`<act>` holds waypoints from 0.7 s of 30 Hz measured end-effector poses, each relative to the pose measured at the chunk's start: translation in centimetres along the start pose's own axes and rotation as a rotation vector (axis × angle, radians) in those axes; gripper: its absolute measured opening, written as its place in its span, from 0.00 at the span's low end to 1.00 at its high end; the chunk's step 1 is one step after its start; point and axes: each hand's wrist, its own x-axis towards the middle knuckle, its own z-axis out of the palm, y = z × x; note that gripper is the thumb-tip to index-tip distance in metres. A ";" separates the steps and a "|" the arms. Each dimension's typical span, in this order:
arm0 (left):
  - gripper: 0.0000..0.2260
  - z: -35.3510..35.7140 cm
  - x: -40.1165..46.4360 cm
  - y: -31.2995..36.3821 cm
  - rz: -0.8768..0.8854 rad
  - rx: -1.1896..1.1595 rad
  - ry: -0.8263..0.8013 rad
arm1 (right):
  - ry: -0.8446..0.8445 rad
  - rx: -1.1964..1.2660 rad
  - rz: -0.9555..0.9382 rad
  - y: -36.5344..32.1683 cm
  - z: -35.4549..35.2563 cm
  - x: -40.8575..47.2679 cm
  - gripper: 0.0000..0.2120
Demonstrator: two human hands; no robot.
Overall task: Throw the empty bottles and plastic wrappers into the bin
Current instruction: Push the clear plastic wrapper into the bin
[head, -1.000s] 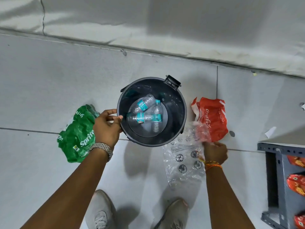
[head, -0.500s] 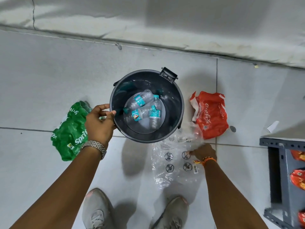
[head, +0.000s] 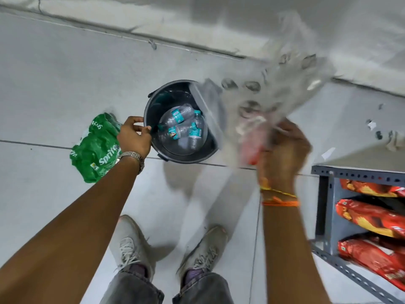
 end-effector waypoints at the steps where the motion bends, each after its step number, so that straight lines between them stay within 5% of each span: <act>1: 0.08 0.0 -0.3 0.5 0.003 0.000 0.001 | -0.015 -0.020 -0.034 0.7 2.8 -0.8 0.06; 4: 0.09 0.2 -0.8 1.3 0.000 0.030 0.026 | -0.228 -0.386 -0.112 4.4 9.3 -2.4 0.12; 8: 0.08 0.0 -0.5 0.5 0.006 0.002 0.002 | -0.882 -1.532 -0.264 9.5 12.9 -1.0 0.13; 12: 0.08 -0.1 0.1 -0.5 0.019 -0.006 -0.003 | -1.069 -1.864 -0.159 11.9 14.4 0.6 0.17; 15: 0.07 0.1 0.0 -0.5 0.034 -0.023 0.005 | -1.144 -1.960 -0.084 11.8 14.6 0.8 0.20; 17: 0.08 0.2 0.0 -0.6 0.026 -0.027 0.011 | -1.132 -1.817 -0.021 10.0 14.2 1.3 0.21; 19: 0.08 0.2 -0.1 -0.6 0.012 -0.025 0.015 | -0.987 -1.490 -0.007 7.9 12.5 1.9 0.17; 21: 0.08 0.3 0.0 -0.5 -0.005 -0.024 0.023 | -0.662 -1.156 -0.111 5.9 8.8 2.3 0.14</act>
